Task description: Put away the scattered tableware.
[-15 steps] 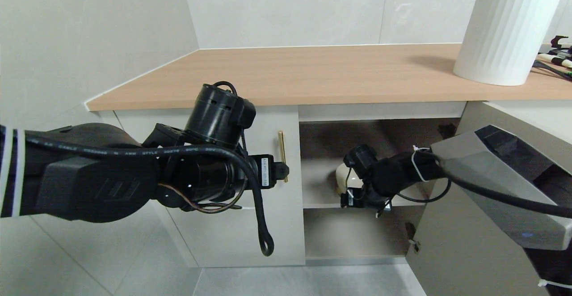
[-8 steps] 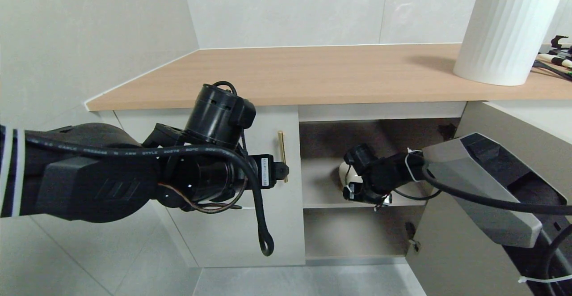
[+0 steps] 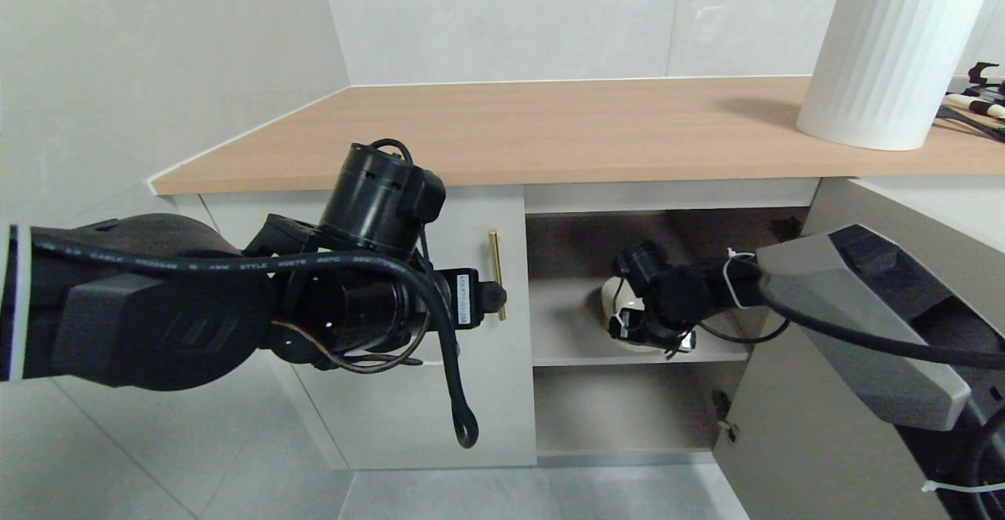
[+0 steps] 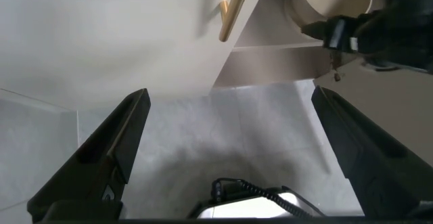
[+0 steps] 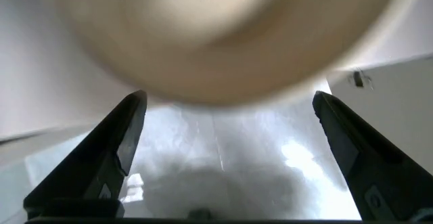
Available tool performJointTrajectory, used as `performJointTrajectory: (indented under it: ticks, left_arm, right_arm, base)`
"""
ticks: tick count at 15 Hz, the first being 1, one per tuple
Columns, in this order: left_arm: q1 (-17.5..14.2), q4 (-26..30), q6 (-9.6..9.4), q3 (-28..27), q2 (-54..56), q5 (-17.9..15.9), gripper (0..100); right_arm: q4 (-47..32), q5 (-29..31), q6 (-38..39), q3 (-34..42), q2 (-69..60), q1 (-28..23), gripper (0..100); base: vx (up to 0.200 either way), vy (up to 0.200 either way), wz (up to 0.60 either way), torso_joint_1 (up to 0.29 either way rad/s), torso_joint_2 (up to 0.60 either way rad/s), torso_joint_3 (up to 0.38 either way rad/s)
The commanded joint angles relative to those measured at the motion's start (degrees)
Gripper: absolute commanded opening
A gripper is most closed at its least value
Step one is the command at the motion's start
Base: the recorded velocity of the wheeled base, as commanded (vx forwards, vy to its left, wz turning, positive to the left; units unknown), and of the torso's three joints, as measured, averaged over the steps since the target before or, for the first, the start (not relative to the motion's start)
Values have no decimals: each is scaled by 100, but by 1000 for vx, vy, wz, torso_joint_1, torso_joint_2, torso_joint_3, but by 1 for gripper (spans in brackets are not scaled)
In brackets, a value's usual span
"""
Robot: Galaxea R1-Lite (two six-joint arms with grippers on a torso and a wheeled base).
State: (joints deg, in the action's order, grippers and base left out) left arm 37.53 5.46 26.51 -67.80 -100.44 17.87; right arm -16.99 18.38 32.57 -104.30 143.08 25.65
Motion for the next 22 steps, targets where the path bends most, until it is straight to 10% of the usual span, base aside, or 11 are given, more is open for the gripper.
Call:
performJointTrajectory:
  ticks: [1,15,22]
  left_arm:
    - [-9,-1,12,30,130,59,100]
    - [-88,8,-182,2518,2740,120,100]
    - [-115,16,-173,2553,2872,120,100]
  right_arm:
    - [-199,-256,-5,789,-1081,212,100]
    - [-261,-845,-454,5385,-5475,854,100]
    - [-138,-863,-480,5851,-5958,872,100]
  base:
    - [0,0,0,0,0,0]
    - [-71,0,0,1,1,1]
    - [-200,0,0,0,2,4]
